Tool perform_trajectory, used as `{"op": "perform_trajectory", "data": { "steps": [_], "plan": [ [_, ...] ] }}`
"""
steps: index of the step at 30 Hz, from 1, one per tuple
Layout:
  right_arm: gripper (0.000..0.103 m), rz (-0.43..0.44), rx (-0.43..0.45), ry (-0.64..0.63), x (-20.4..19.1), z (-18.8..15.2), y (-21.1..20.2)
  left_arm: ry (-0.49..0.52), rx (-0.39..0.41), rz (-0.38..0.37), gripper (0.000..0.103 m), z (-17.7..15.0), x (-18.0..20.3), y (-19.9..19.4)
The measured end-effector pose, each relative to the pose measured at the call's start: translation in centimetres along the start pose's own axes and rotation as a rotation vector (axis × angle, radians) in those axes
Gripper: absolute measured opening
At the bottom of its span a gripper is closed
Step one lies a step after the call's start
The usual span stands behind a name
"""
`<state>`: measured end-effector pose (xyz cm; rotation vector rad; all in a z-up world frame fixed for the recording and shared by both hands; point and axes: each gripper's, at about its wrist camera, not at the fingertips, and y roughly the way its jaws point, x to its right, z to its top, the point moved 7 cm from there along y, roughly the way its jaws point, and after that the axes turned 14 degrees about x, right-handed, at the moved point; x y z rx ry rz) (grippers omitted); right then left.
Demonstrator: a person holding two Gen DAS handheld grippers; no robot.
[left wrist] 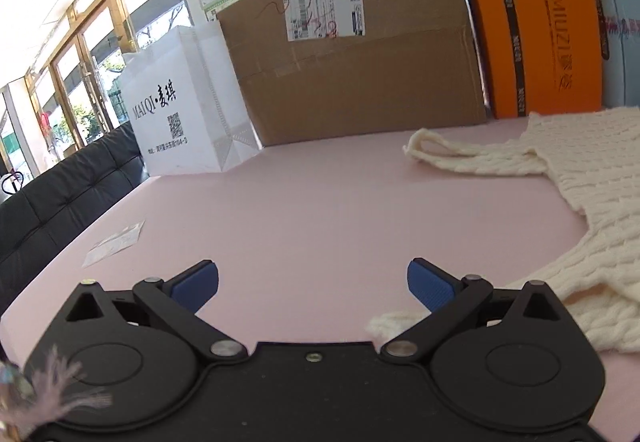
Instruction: Fold clothes
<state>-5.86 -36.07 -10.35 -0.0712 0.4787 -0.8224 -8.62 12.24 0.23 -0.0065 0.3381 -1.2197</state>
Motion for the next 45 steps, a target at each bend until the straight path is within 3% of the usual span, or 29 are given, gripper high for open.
{"op": "perform_trajectory", "data": {
  "steps": [2,6,8,10,12,14,17,28,34,45],
  "plan": [
    [0.090,-0.003,0.013,-0.009,-0.1,0.1,-0.2,-0.043,0.069,-0.077,0.103,1.3,0.8,-0.8],
    [0.090,0.005,0.067,-0.055,-0.9,0.8,-1.3,-0.019,0.163,-0.334,0.103,3.4,5.2,-2.4],
    [0.091,0.016,0.097,-0.082,-1.2,1.1,-2.2,0.031,0.172,-0.464,0.103,3.6,8.0,-2.9],
    [0.102,0.020,0.118,-0.108,-1.3,1.1,-3.3,0.088,0.163,-0.579,0.103,3.5,10.4,-3.5],
    [0.103,0.005,0.117,-0.143,-1.2,0.9,-4.4,0.145,0.161,-0.667,0.103,3.1,12.3,-4.1],
    [0.103,-0.018,0.093,-0.197,-1.2,0.5,-5.5,0.190,0.150,-0.709,0.103,2.7,13.7,-4.2],
    [0.103,-0.045,0.040,-0.292,-1.1,-0.4,-7.1,0.246,0.112,-0.719,0.103,1.6,15.1,-4.1],
    [0.103,-0.020,-0.142,-0.383,-1.2,-3.1,-11.2,0.206,0.099,-0.726,0.103,1.3,14.6,-3.9],
    [0.103,0.011,-0.275,-0.522,-2.1,-5.1,-11.0,0.173,0.074,-0.734,0.103,1.2,14.4,-3.6],
    [0.103,0.105,-0.303,-0.747,-4.7,-4.5,-6.7,0.131,0.047,-0.741,0.103,1.1,14.2,-3.2]
  ]
}}
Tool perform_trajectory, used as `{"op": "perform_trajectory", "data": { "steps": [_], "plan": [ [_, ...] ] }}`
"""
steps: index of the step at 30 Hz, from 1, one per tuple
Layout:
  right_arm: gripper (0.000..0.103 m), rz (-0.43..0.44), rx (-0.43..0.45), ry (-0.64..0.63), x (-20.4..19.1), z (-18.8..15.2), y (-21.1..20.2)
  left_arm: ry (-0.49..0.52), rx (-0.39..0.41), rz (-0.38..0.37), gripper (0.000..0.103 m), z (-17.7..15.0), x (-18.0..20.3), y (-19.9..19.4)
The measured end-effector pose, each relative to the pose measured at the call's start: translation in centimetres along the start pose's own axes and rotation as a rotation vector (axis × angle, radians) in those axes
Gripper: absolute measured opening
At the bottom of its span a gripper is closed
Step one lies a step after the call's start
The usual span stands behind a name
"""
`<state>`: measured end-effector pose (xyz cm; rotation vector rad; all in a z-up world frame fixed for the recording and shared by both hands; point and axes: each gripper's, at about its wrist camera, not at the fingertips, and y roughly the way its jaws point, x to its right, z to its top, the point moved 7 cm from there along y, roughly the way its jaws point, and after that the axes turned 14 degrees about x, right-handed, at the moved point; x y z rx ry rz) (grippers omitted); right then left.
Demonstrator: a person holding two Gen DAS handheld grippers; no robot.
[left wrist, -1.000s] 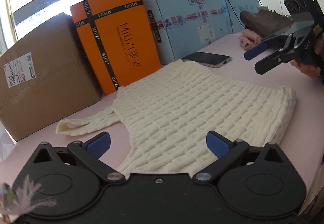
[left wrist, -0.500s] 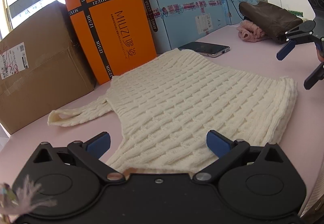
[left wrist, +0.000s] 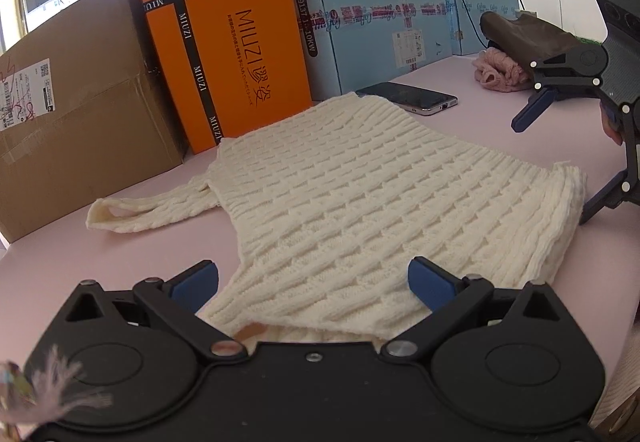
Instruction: Fold clothes
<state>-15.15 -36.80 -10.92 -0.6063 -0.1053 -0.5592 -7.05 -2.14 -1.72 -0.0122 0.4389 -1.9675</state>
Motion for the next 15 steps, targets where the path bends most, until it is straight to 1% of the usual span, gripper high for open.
{"op": "perform_trajectory", "data": {
  "steps": [5,8,9,10,11,12,13,14,15],
  "plan": [
    [0.103,0.013,0.051,-0.070,-0.8,1.5,1.7,-0.030,-0.004,-0.001,0.103,-0.1,-0.2,0.1],
    [0.103,0.016,0.091,-0.108,-1.4,2.1,2.2,-0.050,0.016,0.024,0.103,0.1,-0.8,-0.3],
    [0.099,0.024,0.104,-0.115,-1.5,2.3,2.2,-0.062,0.025,0.041,0.103,0.1,-1.2,-0.5],
    [0.091,0.038,0.114,-0.114,-1.6,2.3,2.2,-0.079,0.036,0.056,0.103,0.2,-1.7,-0.8],
    [0.087,0.057,0.121,-0.109,-1.7,2.3,2.1,-0.096,0.051,0.067,0.103,0.3,-2.2,-1.1],
    [0.076,0.078,0.128,-0.101,-1.8,2.3,1.9,-0.117,0.075,0.068,0.103,0.5,-2.6,-1.6],
    [0.061,0.098,0.136,-0.094,-1.9,2.3,1.8,-0.139,0.101,0.061,0.103,0.7,-2.9,-2.1],
    [0.052,0.112,0.144,-0.094,-2.0,2.3,1.7,-0.162,0.124,0.047,0.103,1.0,-3.2,-2.5],
    [0.036,0.120,0.151,-0.099,-2.2,2.4,1.7,-0.192,0.154,0.022,0.103,1.4,-3.3,-3.0]
  ]
}}
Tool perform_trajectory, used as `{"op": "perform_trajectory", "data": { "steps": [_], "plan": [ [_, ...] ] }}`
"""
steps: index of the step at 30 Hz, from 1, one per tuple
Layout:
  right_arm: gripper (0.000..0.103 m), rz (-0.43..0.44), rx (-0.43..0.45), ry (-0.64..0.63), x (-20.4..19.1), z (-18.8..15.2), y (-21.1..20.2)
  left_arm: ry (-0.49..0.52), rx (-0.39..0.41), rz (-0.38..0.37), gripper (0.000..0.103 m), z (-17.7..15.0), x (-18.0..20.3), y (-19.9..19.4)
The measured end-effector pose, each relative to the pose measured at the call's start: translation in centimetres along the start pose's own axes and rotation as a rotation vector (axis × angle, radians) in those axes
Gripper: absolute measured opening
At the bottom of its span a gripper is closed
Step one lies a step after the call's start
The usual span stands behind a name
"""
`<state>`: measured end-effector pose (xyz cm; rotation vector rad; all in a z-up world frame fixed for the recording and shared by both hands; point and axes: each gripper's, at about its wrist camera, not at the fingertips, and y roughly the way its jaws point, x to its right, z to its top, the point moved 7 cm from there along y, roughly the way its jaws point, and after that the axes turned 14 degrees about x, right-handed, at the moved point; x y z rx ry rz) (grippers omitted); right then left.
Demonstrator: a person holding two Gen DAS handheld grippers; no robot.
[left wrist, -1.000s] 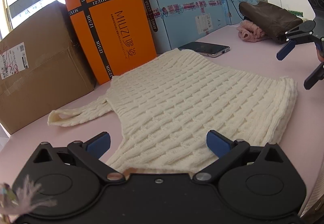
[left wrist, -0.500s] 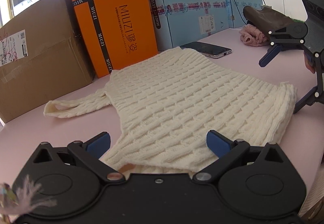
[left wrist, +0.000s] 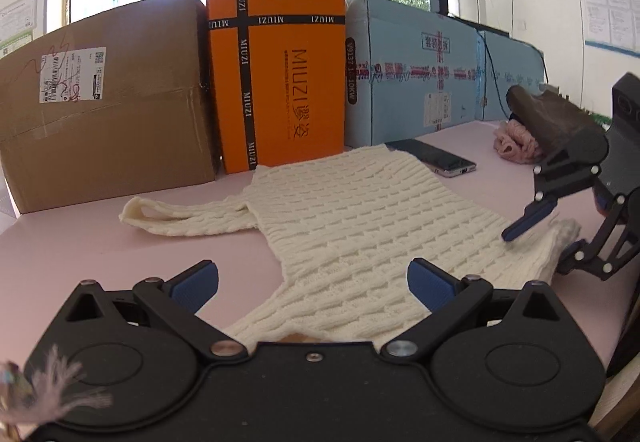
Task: Fold clothes
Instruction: 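Grasp the sweater hem with the right gripper and lift it over the body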
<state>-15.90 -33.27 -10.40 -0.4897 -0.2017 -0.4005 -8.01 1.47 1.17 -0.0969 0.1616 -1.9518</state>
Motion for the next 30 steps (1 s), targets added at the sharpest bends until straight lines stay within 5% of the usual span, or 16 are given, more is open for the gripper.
{"op": "perform_trajectory", "data": {
  "steps": [2,9,11,16,21,30],
  "plan": [
    [0.022,0.017,0.022,0.010,0.0,0.2,0.0,-0.059,0.046,-0.069,0.103,0.9,0.2,-0.8],
    [0.016,-0.036,0.144,0.103,2.5,1.2,-0.5,-0.056,0.029,-0.271,0.103,1.8,2.9,-1.2],
    [0.016,-0.052,0.172,0.119,3.1,1.4,-0.6,-0.007,-0.033,-0.255,0.103,1.0,3.5,-0.1],
    [0.016,-0.078,0.228,0.126,3.9,2.1,-0.9,0.118,-0.160,-0.075,0.103,-1.8,2.3,3.2],
    [0.016,-0.134,0.282,0.103,4.8,3.1,-1.3,0.127,-0.112,-0.011,0.103,-1.3,0.8,4.3],
    [0.016,-0.444,0.369,-0.087,7.4,5.5,0.3,0.224,-0.005,0.143,0.103,1.6,-1.0,7.3]
  ]
}}
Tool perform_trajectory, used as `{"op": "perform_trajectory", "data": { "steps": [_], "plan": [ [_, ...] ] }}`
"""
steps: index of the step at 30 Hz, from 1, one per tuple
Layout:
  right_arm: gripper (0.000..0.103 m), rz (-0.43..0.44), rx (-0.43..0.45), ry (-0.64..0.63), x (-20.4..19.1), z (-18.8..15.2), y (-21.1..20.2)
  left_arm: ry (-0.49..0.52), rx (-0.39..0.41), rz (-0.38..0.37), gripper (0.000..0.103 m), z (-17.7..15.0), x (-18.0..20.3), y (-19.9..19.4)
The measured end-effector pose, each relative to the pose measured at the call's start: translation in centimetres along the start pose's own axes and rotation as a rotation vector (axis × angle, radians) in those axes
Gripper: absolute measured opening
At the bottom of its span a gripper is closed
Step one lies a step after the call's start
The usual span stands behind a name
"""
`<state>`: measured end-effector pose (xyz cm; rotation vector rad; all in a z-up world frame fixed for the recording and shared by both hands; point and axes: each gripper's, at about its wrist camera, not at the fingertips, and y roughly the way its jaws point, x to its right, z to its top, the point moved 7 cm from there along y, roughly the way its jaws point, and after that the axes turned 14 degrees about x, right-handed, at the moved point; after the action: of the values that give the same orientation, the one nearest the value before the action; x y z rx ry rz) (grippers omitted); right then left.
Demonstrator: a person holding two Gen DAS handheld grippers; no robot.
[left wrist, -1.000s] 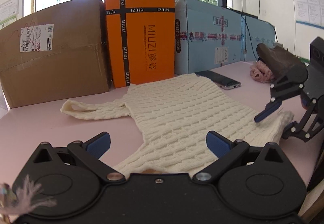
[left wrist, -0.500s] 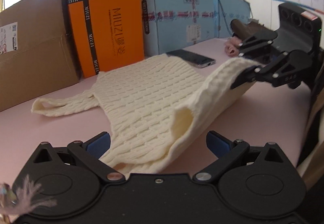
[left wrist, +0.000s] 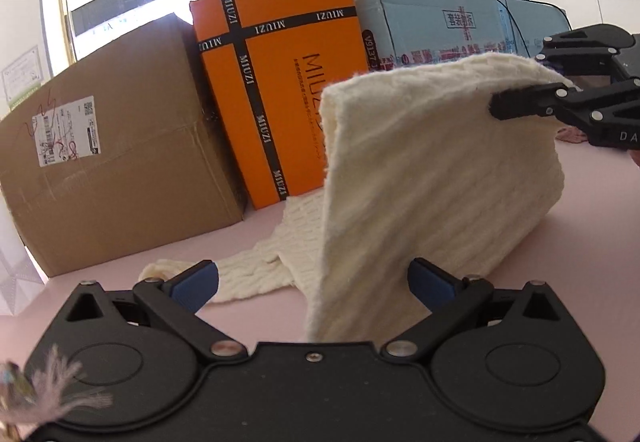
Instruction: Fold clothes
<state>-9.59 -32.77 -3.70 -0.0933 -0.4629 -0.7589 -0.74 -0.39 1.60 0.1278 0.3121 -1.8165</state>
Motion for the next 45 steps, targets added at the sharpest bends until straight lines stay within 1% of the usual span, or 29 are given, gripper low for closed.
{"op": "perform_trajectory", "data": {
  "steps": [3,6,8,10,15,18,20,22,23,25,26,29,30,32,34,36,38,39,40,42,45],
  "plan": [
    [0.016,-0.087,0.024,-0.083,0.7,-0.1,1.9,0.043,0.050,0.092,0.103,1.2,-1.1,0.9],
    [0.016,-0.196,0.027,-0.145,2.1,-0.7,4.2,0.087,0.089,0.183,0.103,2.0,-2.2,2.1],
    [0.016,-0.261,0.006,-0.162,3.3,-1.6,5.9,0.068,0.098,0.214,0.103,2.3,-3.1,2.9],
    [0.016,-0.306,-0.034,-0.165,4.6,-2.9,7.8,0.038,0.094,0.231,0.103,2.2,-3.8,3.6],
    [0.016,-0.331,-0.169,-0.173,5.8,-7.2,11.4,-0.001,0.043,0.247,0.103,0.7,-4.7,4.7],
    [0.017,-0.336,-0.247,-0.137,6.3,-9.3,12.6,-0.053,0.017,0.268,0.103,-0.1,-5.6,4.7],
    [0.033,-0.320,-0.282,-0.133,6.0,-10.2,13.1,-0.085,0.000,0.289,0.103,-0.7,-6.2,4.8],
    [0.084,-0.308,-0.262,-0.145,5.6,-10.1,13.2,-0.124,-0.017,0.315,0.103,-1.2,-6.9,4.9],
    [0.089,-0.315,-0.241,-0.158,5.4,-9.8,13.0,-0.147,-0.026,0.331,0.103,-1.5,-7.3,4.9],
    [0.090,-0.343,-0.213,-0.165,5.0,-9.0,12.4,-0.202,-0.036,0.358,0.103,-1.9,-8.1,5.1],
    [0.090,-0.359,-0.205,-0.147,4.9,-8.5,12.1,-0.228,-0.039,0.367,0.103,-2.1,-8.5,5.2],
    [0.090,-0.402,-0.183,0.002,5.2,-6.9,11.0,-0.335,-0.077,0.393,0.103,-3.4,-9.8,5.7],
    [0.091,-0.402,-0.173,0.065,5.2,-6.3,10.5,-0.373,-0.086,0.407,0.103,-3.7,-10.3,5.6],
    [0.092,-0.342,-0.152,0.211,4.9,-5.3,9.1,-0.442,-0.095,0.430,0.103,-4.3,-11.1,5.3],
    [0.094,-0.282,-0.156,0.341,4.5,-5.0,7.5,-0.514,-0.084,0.437,0.103,-4.7,-11.8,4.9],
    [0.095,-0.228,-0.163,0.466,4.2,-4.7,5.8,-0.612,-0.082,0.450,0.103,-5.2,-12.4,4.6],
    [0.096,-0.186,-0.173,0.585,3.9,-4.6,4.2,-0.726,-0.057,0.425,0.103,-5.3,-12.9,4.5],
    [0.097,-0.181,-0.184,0.632,3.9,-4.8,3.7,-0.784,-0.040,0.402,0.103,-5.2,-13.0,4.4],
    [0.097,-0.177,-0.193,0.667,3.7,-5.1,3.2,-0.864,-0.014,0.365,0.103,-4.9,-13.0,4.4],
    [0.098,-0.176,-0.203,0.704,3.2,-5.5,2.6,-1.002,0.021,0.291,0.103,-4.5,-13.1,4.7],
    [0.098,-0.169,-0.210,0.697,2.4,-5.8,2.4,-1.175,0.024,0.206,0.103,-4.3,-13.3,6.3]
  ]
}}
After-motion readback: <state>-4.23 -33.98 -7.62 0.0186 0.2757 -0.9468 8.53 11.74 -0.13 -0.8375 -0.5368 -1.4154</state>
